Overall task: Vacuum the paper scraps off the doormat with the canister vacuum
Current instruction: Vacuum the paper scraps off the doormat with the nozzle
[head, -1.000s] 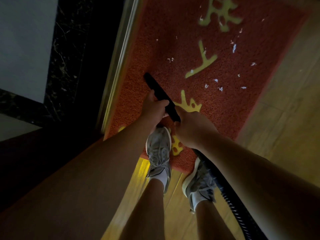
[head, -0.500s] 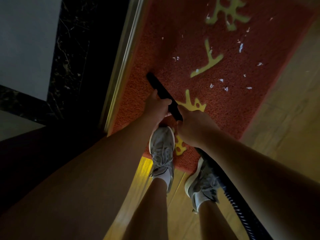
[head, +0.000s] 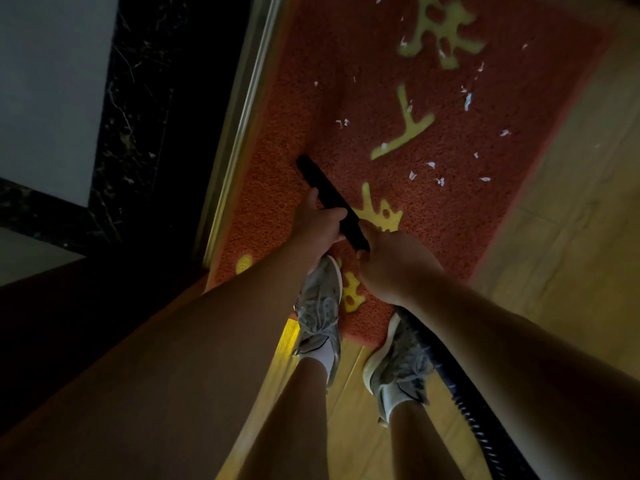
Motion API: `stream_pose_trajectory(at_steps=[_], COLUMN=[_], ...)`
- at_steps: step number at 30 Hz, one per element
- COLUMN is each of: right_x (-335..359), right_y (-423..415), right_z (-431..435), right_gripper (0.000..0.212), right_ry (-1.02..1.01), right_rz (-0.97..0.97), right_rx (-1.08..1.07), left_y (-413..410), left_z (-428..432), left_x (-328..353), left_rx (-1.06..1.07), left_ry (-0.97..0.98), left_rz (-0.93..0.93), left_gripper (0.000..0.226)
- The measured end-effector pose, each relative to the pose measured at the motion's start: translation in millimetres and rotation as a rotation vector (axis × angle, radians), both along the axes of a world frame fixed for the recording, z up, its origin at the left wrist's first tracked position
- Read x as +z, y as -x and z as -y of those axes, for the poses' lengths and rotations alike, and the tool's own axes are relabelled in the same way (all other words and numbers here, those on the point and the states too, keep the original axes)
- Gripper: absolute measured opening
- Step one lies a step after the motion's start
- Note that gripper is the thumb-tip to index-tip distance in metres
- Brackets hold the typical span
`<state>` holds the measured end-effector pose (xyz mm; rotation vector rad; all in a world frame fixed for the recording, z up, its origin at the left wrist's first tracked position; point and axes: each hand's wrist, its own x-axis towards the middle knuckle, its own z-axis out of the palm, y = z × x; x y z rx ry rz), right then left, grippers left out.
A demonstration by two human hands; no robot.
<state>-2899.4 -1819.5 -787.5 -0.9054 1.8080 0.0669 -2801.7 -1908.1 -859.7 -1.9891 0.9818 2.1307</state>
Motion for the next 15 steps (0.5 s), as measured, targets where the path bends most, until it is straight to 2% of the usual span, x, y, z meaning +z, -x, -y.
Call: stream_pose_trajectory(at_steps=[15], right_x=[0.0], right_y=[32.1], right_z=[1.9], right_gripper=[0.057], right_ry=[0.003], right_rz=[-0.028], right_rx=[-0.14], left_y=[48.4], left_z=[13.8], left_x=[-0.8], left_rx=[-0.115], left_ry=[0.041], left_rz=[0.002], left_gripper=[0.075])
